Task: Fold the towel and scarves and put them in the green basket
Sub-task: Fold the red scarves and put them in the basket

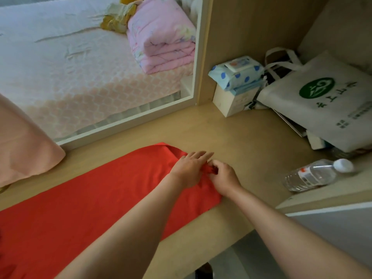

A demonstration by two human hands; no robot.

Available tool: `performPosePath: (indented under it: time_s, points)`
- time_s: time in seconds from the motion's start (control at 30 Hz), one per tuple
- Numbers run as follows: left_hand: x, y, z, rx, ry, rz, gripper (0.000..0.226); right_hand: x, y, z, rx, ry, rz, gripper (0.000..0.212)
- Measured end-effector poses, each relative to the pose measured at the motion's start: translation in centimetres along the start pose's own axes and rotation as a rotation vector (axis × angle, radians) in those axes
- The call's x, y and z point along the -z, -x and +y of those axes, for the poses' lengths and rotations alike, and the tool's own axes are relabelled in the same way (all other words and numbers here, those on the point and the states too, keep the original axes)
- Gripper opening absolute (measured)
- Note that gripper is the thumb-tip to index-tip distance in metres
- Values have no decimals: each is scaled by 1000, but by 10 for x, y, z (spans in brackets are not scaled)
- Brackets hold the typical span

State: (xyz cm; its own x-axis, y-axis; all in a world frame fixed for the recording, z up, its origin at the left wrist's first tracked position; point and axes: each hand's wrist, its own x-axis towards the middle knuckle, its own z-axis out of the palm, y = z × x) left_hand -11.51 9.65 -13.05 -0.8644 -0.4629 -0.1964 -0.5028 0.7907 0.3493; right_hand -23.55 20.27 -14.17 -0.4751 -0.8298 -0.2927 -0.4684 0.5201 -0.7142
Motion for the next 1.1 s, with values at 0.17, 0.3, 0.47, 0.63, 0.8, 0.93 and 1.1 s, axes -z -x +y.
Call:
performPosePath:
  time_s: [0.17, 0.3, 0.47, 0.63, 0.8, 0.93, 1.1]
  points:
    - [16, 19, 3, 40, 40, 163, 37, 0, 18, -5, 14, -167, 46, 41]
    - [33, 59, -4, 116, 99, 327, 27, -10, 23, -14, -15, -84, -115, 51]
    - [44, 127, -36, 276, 122, 433, 17, -35, 40, -70, 111, -85, -86, 25]
    - [44, 212, -81, 425, 159, 498, 16, -82, 72, -131, 343, 50, -181, 57]
    - [32, 301, -137, 513, 206, 414, 18, -156, 109, -185, 522, 254, -256, 55]
    - [-5, 367, -186, 598, 184, 235, 26, -214, 134, -202, 462, 412, -533, 55]
    - [-29, 413, -221, 667, 146, 99, 43, -251, 145, -209, 331, 407, -579, 48]
